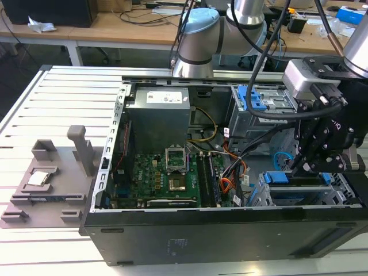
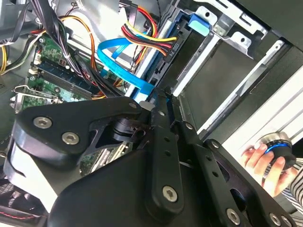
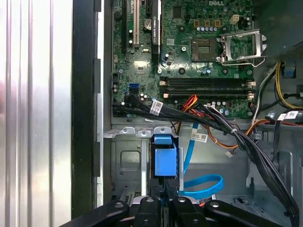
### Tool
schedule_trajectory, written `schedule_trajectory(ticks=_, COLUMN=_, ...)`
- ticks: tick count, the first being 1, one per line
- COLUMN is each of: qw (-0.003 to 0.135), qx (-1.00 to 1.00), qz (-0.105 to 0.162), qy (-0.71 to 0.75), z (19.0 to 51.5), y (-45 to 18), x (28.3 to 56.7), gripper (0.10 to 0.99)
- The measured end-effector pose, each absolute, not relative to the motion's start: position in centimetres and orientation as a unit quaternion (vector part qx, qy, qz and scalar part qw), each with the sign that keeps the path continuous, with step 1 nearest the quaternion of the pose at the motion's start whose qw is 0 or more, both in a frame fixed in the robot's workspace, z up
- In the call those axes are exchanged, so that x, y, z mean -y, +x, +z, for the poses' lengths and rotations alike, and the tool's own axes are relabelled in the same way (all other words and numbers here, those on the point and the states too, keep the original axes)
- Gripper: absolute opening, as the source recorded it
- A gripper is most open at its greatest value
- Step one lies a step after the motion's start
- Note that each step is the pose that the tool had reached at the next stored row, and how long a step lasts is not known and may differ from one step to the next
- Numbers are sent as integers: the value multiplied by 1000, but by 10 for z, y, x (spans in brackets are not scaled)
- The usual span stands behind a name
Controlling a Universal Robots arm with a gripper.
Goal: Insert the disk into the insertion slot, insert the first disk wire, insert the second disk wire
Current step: 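Insert the second disk wire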
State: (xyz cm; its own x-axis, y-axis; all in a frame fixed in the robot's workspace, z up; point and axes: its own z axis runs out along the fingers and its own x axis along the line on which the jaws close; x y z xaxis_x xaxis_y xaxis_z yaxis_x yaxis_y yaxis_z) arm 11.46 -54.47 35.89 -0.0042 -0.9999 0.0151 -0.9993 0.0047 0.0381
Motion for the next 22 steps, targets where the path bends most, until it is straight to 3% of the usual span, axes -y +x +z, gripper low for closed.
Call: schedule_trajectory(ticks=22, qw=7, qx=708, qz=-21, qy=706, z=344, y=129, x=538, gripper=165)
